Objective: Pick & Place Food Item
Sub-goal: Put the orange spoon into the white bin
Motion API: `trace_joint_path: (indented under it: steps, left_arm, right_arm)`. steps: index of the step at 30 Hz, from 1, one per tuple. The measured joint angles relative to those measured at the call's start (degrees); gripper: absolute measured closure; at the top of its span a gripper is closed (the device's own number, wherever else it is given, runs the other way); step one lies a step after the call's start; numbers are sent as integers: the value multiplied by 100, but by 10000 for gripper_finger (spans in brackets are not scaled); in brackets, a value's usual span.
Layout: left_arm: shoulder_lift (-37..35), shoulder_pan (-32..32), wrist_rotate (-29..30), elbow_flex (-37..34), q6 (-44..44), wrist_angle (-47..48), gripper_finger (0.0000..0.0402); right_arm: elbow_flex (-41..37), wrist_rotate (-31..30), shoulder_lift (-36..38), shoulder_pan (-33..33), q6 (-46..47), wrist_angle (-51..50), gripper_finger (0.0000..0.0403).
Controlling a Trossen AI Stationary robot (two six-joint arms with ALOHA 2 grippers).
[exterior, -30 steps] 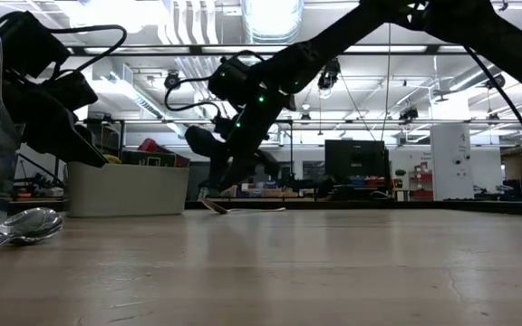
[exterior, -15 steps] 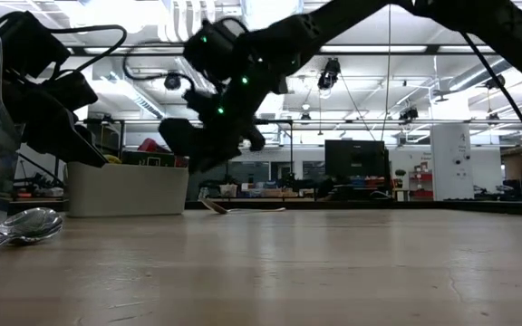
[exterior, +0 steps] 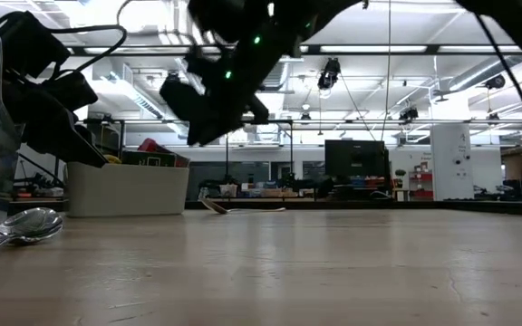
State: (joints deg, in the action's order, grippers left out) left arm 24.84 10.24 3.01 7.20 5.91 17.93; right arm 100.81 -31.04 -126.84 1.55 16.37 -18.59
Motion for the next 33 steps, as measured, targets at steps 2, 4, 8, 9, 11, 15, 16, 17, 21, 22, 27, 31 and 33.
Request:
trace_joint_path:
  steps: [2,4,8,9,11,15,16,17,21,22,27,31,33]
  left_arm:
    - [0,0,0,0,-2,2,18]
    - [0,0,0,0,-2,4,18]
    - [0,0,-2,0,-2,4,18]
    - [0,0,0,0,-2,5,18]
    - [0,0,-2,0,2,4,18]
    - [0,0,3,0,5,4,18]
    - [0,0,3,0,2,4,18]
    - [0,0,3,0,7,4,18]
    - [0,0,12,0,7,4,18]
    - [0,0,15,0,4,4,18]
    - [0,0,15,0,7,4,18]
    - [0,0,18,0,6,6,18]
    - [0,0,17,0,4,5,18]
  right_arm:
    - [-248,2,232,-66,-28,244,294]
    - [-678,15,501,-145,-86,591,294]
    - [-2011,351,1161,-289,-145,1993,294]
    - [-2396,463,1338,-296,-162,2590,294]
    - [-3191,634,1637,-296,-266,3728,294]
    - [-4251,697,1835,-272,-734,5337,294]
    - [-4406,685,1833,-274,-805,5554,294]
    - [-4500,663,1778,-281,-911,5724,294]
    - [-4538,270,1251,-289,-1014,6073,294]
    - [-4467,145,1059,-294,-1001,6138,294]
    - [-3763,-686,102,-322,-1421,6330,294]
    - [-3144,-1241,-514,-315,-1607,6272,294]
    - [-2885,-1431,-636,-309,-1896,6284,294]
